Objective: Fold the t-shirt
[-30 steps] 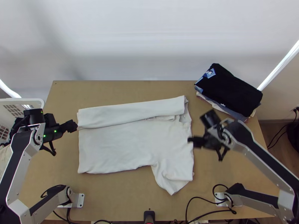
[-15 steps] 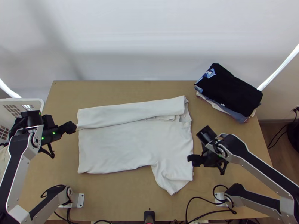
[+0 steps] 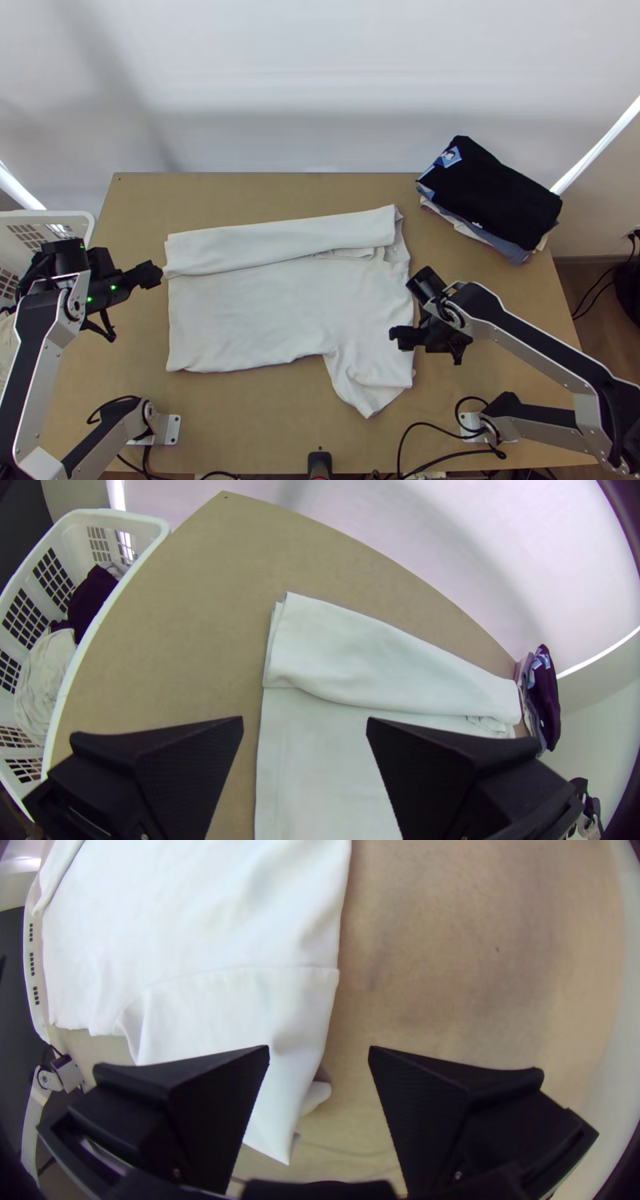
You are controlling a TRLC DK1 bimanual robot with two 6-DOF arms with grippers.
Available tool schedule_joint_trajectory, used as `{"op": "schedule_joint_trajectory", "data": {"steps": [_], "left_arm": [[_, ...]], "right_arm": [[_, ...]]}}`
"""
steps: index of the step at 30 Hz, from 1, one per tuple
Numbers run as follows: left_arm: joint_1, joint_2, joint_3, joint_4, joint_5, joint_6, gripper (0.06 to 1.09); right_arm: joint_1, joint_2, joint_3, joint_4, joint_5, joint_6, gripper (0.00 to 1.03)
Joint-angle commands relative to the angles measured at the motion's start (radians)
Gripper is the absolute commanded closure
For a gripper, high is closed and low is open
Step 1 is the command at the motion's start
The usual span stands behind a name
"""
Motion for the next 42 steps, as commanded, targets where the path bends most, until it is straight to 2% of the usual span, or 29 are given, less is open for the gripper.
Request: {"op": "schedule_joint_trajectory", "data": {"steps": [1,2,7,8,12,16,23,32,40,42], "left_arm": [[-0.003,-0.012,0.003,-0.02,0.005,-0.002,0.18],[-0.009,-0.012,0.003,-0.03,0.005,0.006,0.18],[-0.072,-0.005,-0.003,-0.201,-0.001,0.179,0.18],[-0.09,-0.006,-0.003,-0.247,-0.001,0.222,0.18],[-0.098,-0.003,-0.011,-0.408,-0.006,0.415,0.18],[-0.083,0.02,-0.017,-0.5,-0.058,0.564,0.18],[-0.061,0.024,-0.048,-0.548,-0.101,0.722,0.18],[-0.139,0.057,-0.175,-0.511,-0.107,0.736,0.18],[-0.225,0.109,-0.223,-0.448,-0.107,0.68,0.2],[-0.233,0.13,-0.234,-0.441,-0.107,0.679,0.25]], "right_arm": [[0.005,0.019,-0.02,0.017,-0.01,0.0,0.34],[0.008,0.019,-0.022,0.02,-0.01,-0.003,0.38],[0.012,0.002,-0.024,0.043,-0.01,-0.005,0.98],[0.012,-0.006,-0.027,0.044,-0.01,-0.005,1.0],[-0.002,-0.018,-0.03,0.044,-0.01,-0.003,1.0],[-0.014,-0.02,-0.027,0.049,-0.01,-0.002,1.0],[-0.009,-0.058,-0.036,0.059,-0.01,0.012,1.0],[-0.014,-0.063,-0.04,0.059,-0.01,0.012,1.0],[-0.015,-0.056,-0.031,0.067,-0.01,0.012,1.0],[-0.015,-0.056,-0.027,0.067,-0.01,0.012,1.0]]}}
